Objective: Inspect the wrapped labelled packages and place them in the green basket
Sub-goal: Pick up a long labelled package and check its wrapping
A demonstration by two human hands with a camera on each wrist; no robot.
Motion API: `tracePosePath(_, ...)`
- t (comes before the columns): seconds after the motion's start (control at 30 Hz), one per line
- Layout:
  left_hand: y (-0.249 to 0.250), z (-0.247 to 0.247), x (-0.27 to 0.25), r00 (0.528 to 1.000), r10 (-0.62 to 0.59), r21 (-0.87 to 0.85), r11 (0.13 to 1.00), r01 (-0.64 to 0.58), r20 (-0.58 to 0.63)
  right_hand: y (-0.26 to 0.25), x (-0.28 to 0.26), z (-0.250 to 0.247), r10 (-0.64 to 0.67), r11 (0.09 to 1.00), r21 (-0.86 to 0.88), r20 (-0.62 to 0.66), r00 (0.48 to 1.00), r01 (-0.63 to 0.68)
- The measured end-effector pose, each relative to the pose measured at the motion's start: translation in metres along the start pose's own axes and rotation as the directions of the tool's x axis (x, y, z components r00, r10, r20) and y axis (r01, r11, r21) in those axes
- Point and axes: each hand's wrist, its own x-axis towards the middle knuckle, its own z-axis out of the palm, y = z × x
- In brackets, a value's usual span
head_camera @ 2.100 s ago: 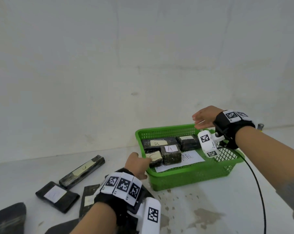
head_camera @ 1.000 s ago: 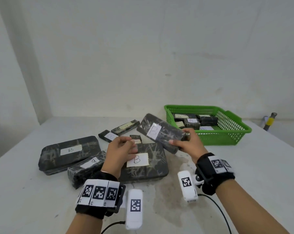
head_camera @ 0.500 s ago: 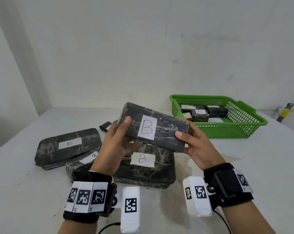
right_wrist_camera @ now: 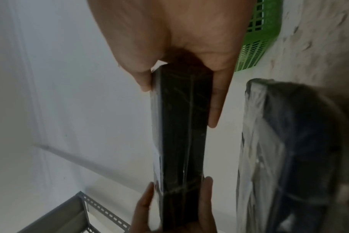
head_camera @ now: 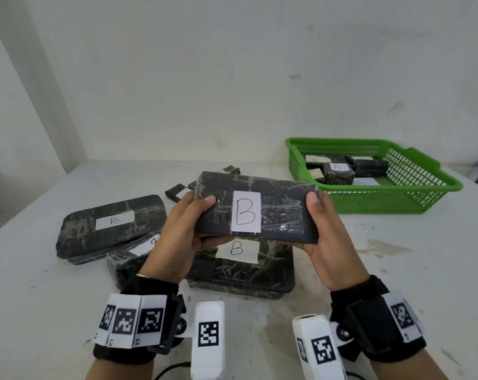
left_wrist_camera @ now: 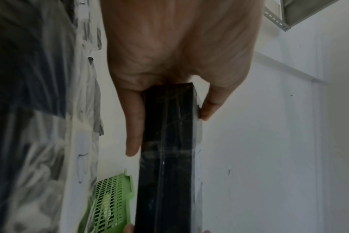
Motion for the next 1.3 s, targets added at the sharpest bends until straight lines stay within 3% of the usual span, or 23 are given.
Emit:
tracePosePath(0.2,-0.005,0.012,-0.004,0.999,0.022,0.083,0.996,-0.020,-0.028,-0.003,-0.001,-0.004,-0.030,0.997,-0.070,-0.020,0.999,0.029)
tracePosePath(0.37,-0.007,0.012,-0.005,0.998,0.013,0.074,0.997,-0.008,-0.058,-0.002,-0.004,0.001,0.000,0.995,-0.095,0.003,1.000,0.000)
tracePosePath(0.53,-0.003,0.015,-0.009,0.998,0.025,0.074,0.997,-0.020,-0.059,0.003,-0.005,0.004,-0.013,0.991,-0.131,-0.052,0.999,0.006)
tracePosePath(0.67,-0.007,0.015,-0.005,0.992,0.029,0.084,0.996,-0.019,-0.119,0.002,-0.005,0.001,0.004,0.997,-0.077,-0.040,0.999,-0.007)
tracePosePath(0.77,-0.008,0.014,-0.005,0.994,0.021,0.064,0.998,-0.014,-0.104,-0.001,-0.008,0.005,-0.004,0.997,-0.076,-0.016,1.000,0.003)
tracePosePath(0.93,-0.006,0.015,-0.011,1.000,0.025,0.082,0.996,-0.023,-0.014,0.003,-0.006,0.006,-0.049,0.994,-0.101,-0.109,0.993,0.038)
tracePosePath(1.3,-0.013,0.015,-0.010,0.997,0.066,0.079,0.995,-0.062,-0.049,0.001,-0.006,0.001,-0.025,0.990,-0.140,-0.069,0.997,0.015)
